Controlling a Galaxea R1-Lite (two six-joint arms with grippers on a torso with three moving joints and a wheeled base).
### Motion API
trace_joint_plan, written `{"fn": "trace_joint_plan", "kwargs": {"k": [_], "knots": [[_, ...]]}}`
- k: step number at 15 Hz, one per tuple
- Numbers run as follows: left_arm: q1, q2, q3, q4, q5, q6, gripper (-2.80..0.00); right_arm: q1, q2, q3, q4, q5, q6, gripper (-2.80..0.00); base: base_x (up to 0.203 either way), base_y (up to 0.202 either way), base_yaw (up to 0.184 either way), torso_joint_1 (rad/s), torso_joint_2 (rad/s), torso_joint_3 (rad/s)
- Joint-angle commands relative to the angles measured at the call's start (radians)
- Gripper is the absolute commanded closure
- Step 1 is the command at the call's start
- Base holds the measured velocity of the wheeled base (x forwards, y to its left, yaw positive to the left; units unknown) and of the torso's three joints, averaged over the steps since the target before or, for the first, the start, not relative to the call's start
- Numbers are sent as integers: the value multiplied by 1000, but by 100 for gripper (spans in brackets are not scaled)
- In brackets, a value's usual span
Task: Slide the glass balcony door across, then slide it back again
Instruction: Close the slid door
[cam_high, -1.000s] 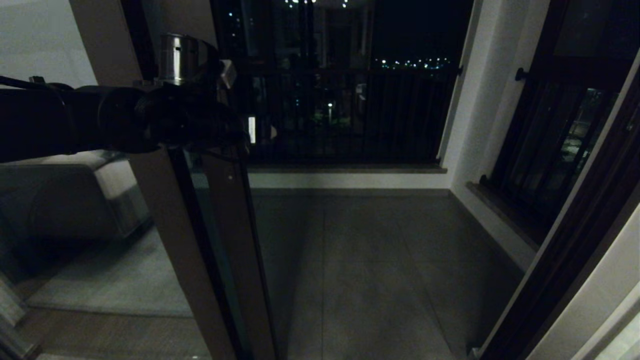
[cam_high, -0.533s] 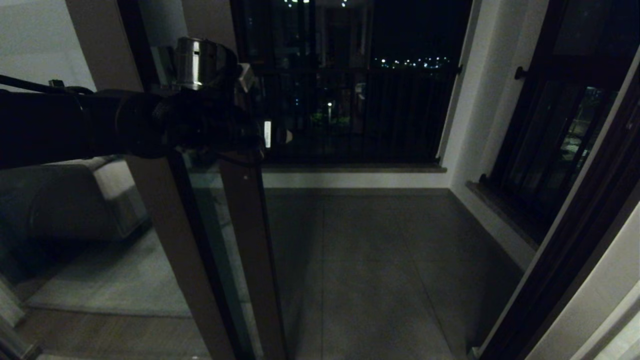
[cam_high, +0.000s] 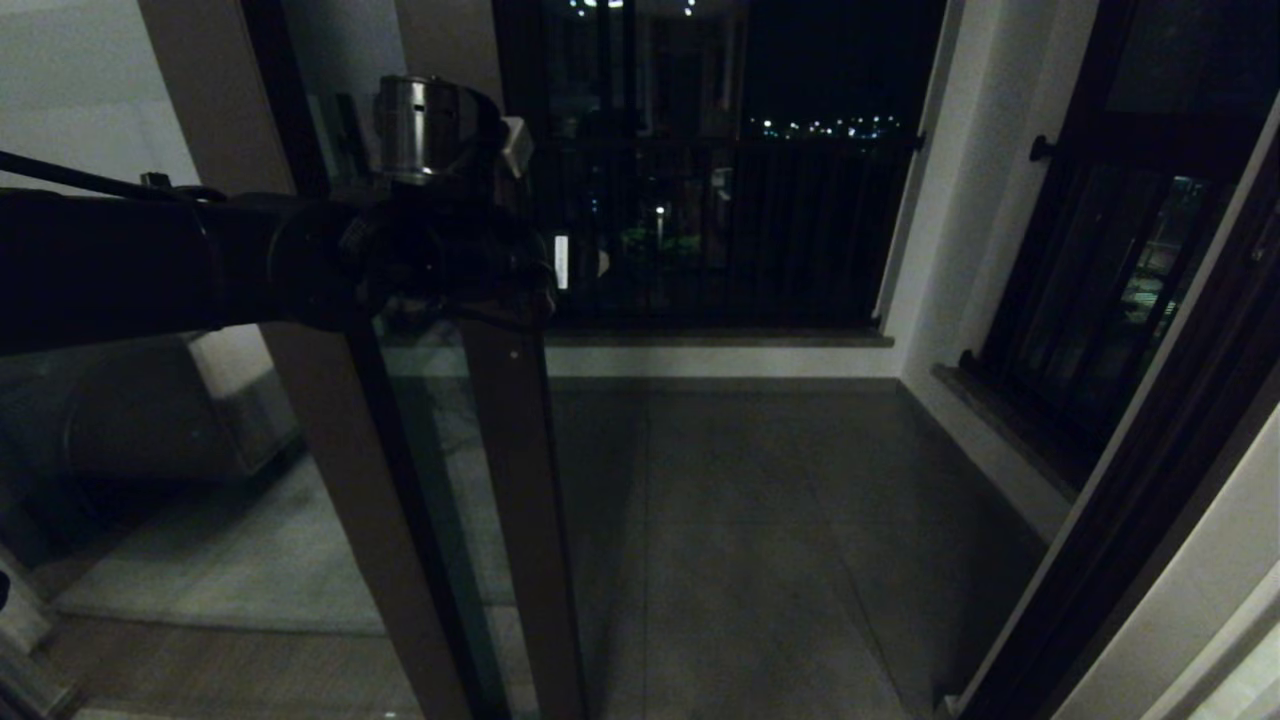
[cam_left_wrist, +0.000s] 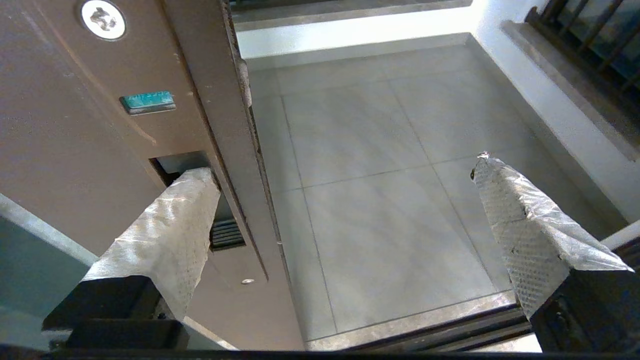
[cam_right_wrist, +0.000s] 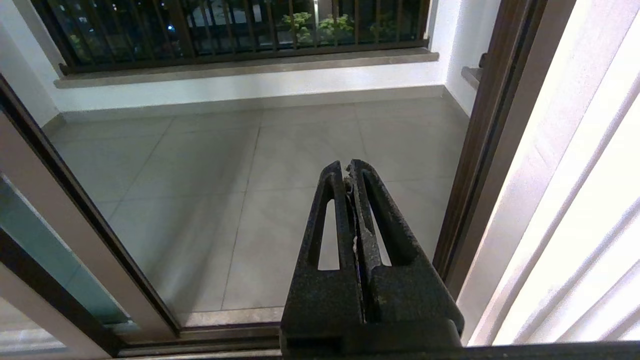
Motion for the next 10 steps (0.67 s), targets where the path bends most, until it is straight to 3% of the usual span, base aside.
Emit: {"fn": "trace_joint_plan", "kwargs": {"k": [1, 10], "knots": [[-15, 6, -2, 0, -4, 0, -280, 0, 0, 2, 0, 0, 0, 0, 0, 0, 0, 0, 0, 0], [-69, 36, -56, 2, -1, 0, -280, 0, 0, 2, 0, 0, 0, 0, 0, 0, 0, 0, 0, 0]]}}
